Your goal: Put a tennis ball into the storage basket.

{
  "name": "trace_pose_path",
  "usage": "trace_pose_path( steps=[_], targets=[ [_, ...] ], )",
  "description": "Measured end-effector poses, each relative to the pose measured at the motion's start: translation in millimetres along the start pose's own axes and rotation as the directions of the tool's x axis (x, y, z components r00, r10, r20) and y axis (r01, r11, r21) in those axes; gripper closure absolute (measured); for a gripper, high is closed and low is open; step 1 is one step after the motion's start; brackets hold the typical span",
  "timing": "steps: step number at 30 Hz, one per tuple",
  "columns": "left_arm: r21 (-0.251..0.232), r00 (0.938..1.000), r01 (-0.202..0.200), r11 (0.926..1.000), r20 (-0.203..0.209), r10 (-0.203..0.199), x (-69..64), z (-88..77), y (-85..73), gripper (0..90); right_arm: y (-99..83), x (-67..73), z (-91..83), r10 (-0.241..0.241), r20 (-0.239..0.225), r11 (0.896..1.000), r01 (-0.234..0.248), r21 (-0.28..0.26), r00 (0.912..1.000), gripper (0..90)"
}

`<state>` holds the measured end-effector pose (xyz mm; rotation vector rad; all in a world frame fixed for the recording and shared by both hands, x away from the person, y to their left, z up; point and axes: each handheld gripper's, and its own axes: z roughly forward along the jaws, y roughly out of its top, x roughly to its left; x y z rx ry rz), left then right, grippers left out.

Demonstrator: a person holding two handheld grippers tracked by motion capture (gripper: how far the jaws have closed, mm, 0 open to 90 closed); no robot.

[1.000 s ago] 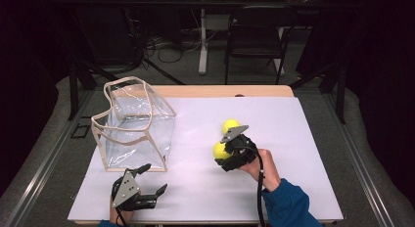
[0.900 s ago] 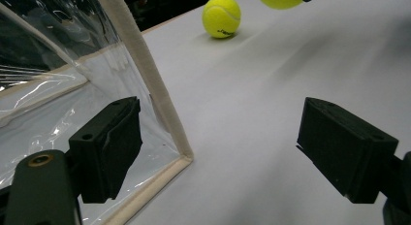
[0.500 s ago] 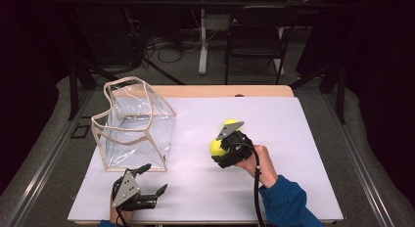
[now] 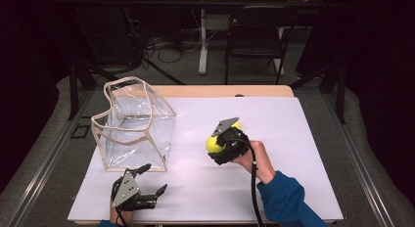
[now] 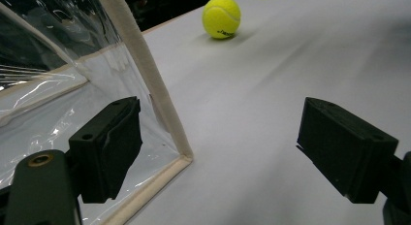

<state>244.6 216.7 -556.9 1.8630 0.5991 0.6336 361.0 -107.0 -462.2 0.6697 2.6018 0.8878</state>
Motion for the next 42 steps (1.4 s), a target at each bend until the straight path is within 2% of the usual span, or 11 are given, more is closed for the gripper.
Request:
trace_pose_path(
  steps=[14,25,42],
  targets=[
    [-0.003,1.0000,0.001,1.0000,-0.004,-0.001,0.1,-1.5,-0.2,16.0,15.3,-0.3,-0.7,-0.015,-0.016,1.000,0.015,-0.003,0.9998,25.5],
    [-0.003,1.0000,0.000,1.0000,-0.004,0.000,-0.3,-1.7,-0.2,16.0,35.4,0.8,2.4,-0.037,-0.023,0.999,0.036,-0.027,0.9990,25.5],
    [-0.011,0.9999,0.010,0.9999,-0.004,-0.010,0.0,-0.5,-0.9,16.0,48.8,0.8,6.5,-0.042,-0.028,0.999,0.041,-0.035,0.9987,25.5]
  ],
)
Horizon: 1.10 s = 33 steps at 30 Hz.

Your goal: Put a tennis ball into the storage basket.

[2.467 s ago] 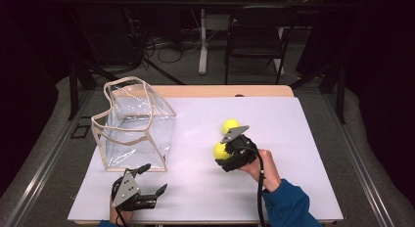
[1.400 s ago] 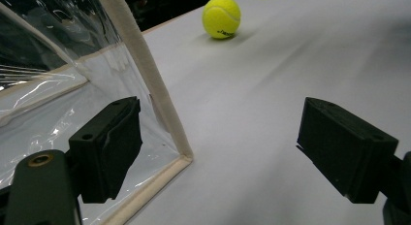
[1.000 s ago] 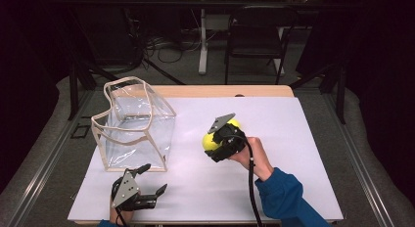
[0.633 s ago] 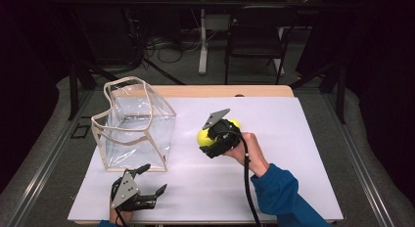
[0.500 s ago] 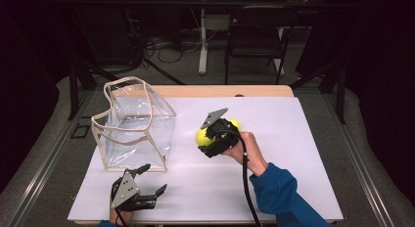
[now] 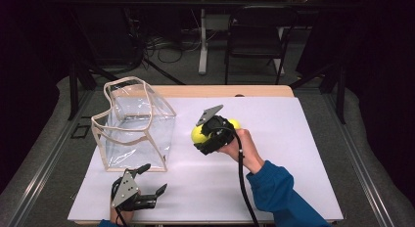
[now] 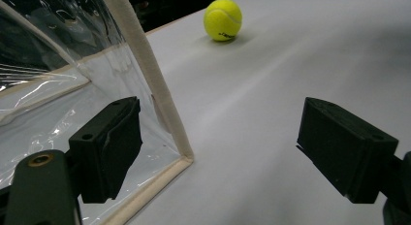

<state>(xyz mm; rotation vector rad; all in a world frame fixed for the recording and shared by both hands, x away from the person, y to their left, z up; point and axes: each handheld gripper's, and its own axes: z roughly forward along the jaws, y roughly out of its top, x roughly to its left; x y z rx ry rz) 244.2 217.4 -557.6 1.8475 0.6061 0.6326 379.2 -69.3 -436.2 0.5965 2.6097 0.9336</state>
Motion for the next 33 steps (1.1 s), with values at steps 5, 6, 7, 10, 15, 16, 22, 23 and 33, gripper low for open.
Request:
trace_pose_path(
  steps=[5,6,7,10,15,16,22,23,33],
  targets=[
    [-0.001,1.0000,0.000,1.0000,-0.001,0.000,-0.2,0.2,0.1,16.0,3.4,0.9,-0.9,-0.008,0.001,1.000,0.008,-0.004,1.0000,25.5],
    [0.000,1.0000,0.003,1.0000,-0.002,-0.003,-0.3,0.3,-0.1,16.0,4.8,1.1,-0.8,-0.007,0.000,1.000,0.007,-0.004,1.0000,25.5],
    [0.002,1.0000,0.001,1.0000,0.000,-0.001,0.2,0.6,-0.2,16.0,5.2,0.8,-0.6,-0.008,0.001,1.000,0.008,-0.003,1.0000,25.5],
    [0.005,1.0000,-0.001,1.0000,0.002,0.001,0.3,1.3,-0.3,16.0,6.3,-0.2,0.3,-0.005,0.001,1.000,0.006,-0.009,1.0000,25.5],
    [0.004,1.0000,-0.001,1.0000,0.001,0.001,0.1,1.3,-0.3,16.0,8.3,-1.3,0.9,0.000,-0.002,1.000,0.000,-0.014,1.0000,25.5],
    [0.003,1.0000,0.002,1.0000,0.001,-0.002,-0.2,1.1,-0.4,16.0,9.8,-1.8,1.3,0.000,-0.001,1.000,0.000,-0.012,1.0000,25.5],
    [0.002,1.0000,0.005,1.0000,0.000,-0.005,0.1,1.2,-0.5,16.0,16.2,-5.3,0.3,0.004,0.000,1.000,-0.004,-0.029,1.0000,25.6],
    [0.000,1.0000,0.007,1.0000,0.001,-0.007,0.1,1.3,-0.7,16.0,16.2,-5.3,0.3,0.004,0.000,1.000,-0.004,-0.029,1.0000,25.6],
    [0.000,1.0000,0.004,1.0000,0.003,-0.004,0.3,2.3,-0.7,16.0,22.1,-8.9,2.9,0.005,-0.004,0.999,-0.005,-0.034,1.0000,25.6]
  ],
)
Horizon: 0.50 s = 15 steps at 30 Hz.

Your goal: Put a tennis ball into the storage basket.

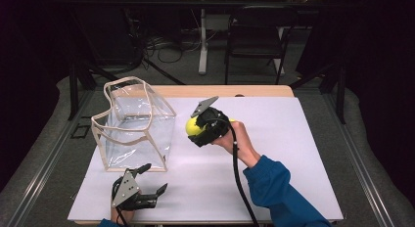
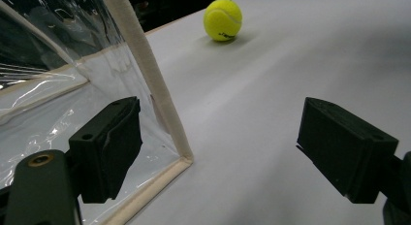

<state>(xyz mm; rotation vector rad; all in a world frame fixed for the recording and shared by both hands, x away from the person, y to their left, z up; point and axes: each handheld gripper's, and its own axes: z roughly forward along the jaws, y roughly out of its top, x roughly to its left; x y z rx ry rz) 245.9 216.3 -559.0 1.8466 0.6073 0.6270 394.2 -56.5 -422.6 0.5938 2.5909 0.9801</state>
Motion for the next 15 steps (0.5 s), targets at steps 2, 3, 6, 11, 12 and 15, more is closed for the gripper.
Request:
trace_pose_path(
  steps=[2,3,6,11,12,15],
  targets=[
    [0.000,1.0000,-0.002,1.0000,-0.001,0.002,0.1,0.0,0.1,16.0,3.3,-0.1,-1.0,-0.001,0.001,1.000,0.001,-0.005,1.0000,25.6],
    [0.000,1.0000,-0.002,1.0000,-0.001,0.002,0.1,0.0,0.1,16.0,4.7,0.0,-1.4,-0.002,0.000,1.000,0.002,-0.007,1.0000,25.6],
    [0.001,1.0000,-0.004,1.0000,0.000,0.004,-0.1,-0.5,0.2,16.0,7.7,0.4,-2.3,-0.008,0.001,1.000,0.008,-0.010,1.0000,25.6],
    [0.001,1.0000,-0.005,1.0000,0.002,0.005,-0.2,0.3,0.3,16.0,15.3,0.9,-4.2,-0.013,0.005,1.000,0.013,-0.019,0.9999,25.6],
    [0.002,1.0000,-0.007,1.0000,0.003,0.007,-0.2,0.3,0.3,16.0,18.1,0.9,-4.9,-0.015,0.006,1.000,0.015,-0.025,0.9999,25.6],
    [0.001,1.0000,-0.006,1.0000,0.003,0.006,-0.3,-0.4,0.3,16.0,20.4,0.8,-5.3,-0.016,0.002,0.999,0.016,-0.028,0.9999,25.6]
  ],
)
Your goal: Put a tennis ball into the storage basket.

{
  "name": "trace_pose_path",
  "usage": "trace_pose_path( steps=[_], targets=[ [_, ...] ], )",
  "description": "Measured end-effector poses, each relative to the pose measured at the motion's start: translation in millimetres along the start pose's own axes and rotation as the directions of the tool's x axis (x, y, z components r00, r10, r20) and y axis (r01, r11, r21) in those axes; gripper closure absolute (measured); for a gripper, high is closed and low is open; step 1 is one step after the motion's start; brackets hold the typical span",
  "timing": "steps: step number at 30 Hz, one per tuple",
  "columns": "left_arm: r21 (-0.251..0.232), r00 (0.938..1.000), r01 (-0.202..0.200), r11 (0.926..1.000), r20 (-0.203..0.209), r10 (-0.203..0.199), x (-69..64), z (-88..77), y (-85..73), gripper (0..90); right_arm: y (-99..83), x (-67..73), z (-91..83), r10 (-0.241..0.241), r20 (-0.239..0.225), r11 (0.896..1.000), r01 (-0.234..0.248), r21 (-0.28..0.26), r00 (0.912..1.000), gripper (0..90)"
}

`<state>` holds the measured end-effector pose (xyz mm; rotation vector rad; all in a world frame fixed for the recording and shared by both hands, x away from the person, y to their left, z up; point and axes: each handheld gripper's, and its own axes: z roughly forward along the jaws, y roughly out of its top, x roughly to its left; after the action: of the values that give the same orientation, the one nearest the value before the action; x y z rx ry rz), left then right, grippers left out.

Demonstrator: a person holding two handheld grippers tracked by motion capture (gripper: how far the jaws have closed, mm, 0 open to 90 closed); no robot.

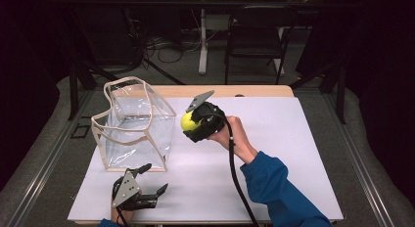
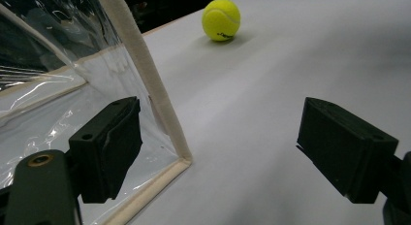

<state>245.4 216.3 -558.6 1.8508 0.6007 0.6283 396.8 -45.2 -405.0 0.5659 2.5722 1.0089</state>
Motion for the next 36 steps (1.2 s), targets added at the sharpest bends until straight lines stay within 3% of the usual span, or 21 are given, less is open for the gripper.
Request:
trace_pose_path(
  steps=[36],
  targets=[
    [0.000,0.9999,-0.002,1.0000,0.013,0.002,-1.0,1.1,0.0,16.0,32.9,-2.4,-3.4,-0.027,-0.002,0.996,0.027,-0.086,0.9996,25.7]
  ],
)
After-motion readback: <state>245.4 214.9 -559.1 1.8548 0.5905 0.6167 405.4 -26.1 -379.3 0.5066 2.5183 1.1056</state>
